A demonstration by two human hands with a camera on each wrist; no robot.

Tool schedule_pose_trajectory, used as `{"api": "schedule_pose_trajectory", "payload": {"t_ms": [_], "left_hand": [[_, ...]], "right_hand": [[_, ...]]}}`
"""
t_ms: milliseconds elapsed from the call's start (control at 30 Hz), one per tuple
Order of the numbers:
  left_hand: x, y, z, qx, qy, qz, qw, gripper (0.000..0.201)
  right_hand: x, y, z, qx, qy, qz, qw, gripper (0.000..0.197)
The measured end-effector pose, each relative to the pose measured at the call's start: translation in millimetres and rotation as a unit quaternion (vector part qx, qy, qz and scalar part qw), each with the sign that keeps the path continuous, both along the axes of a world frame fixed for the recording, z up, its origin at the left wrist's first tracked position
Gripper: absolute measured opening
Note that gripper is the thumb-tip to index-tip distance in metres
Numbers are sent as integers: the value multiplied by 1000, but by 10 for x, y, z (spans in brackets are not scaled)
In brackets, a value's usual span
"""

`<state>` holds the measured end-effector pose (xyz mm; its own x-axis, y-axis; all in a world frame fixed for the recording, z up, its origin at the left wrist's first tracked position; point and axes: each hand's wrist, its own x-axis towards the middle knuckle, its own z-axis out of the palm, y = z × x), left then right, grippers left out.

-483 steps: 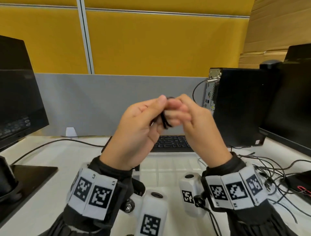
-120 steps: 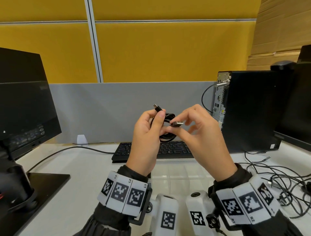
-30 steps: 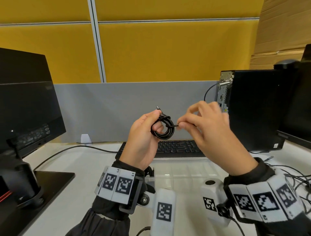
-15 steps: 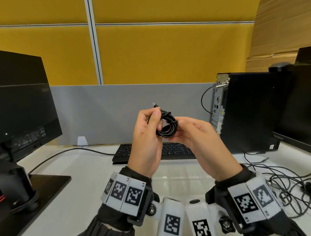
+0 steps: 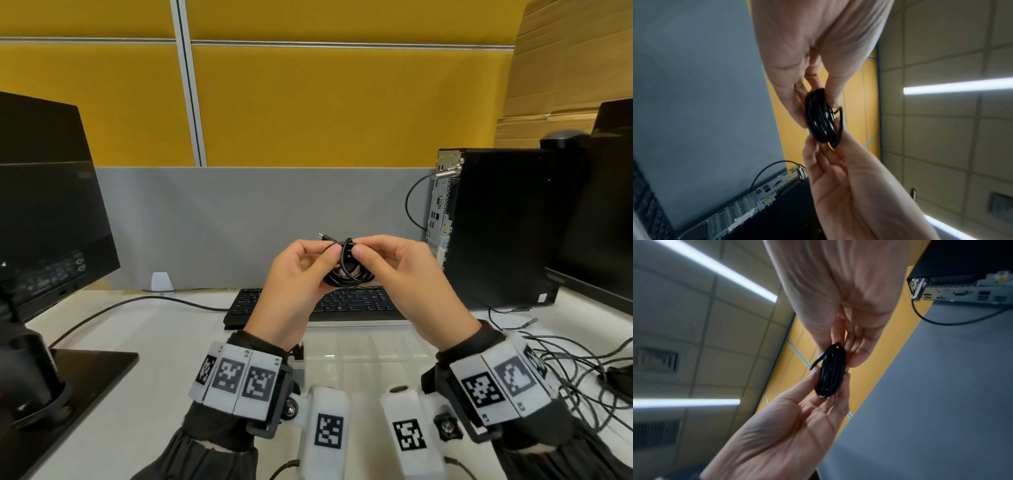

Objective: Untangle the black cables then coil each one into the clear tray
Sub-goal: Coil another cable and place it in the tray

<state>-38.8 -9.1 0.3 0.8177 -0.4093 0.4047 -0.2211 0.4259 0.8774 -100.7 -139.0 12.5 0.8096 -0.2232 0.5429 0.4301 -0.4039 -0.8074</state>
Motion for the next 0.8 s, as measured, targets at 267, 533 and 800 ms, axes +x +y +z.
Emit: {"api": "schedule_pose_trajectory", "payload": {"t_ms": [267, 533, 800], "left_hand": [[227, 120, -268, 96, 125, -34, 987, 40], [133, -112, -196, -154, 219, 60, 962, 31], [124, -26, -203, -150, 275, 33, 949, 47]], "right_hand": [[304, -52, -138, -171, 159, -14, 972, 15], [351, 260, -359, 115, 148, 13, 982, 15], [177, 324, -347, 134, 168, 120, 969, 8]]}}
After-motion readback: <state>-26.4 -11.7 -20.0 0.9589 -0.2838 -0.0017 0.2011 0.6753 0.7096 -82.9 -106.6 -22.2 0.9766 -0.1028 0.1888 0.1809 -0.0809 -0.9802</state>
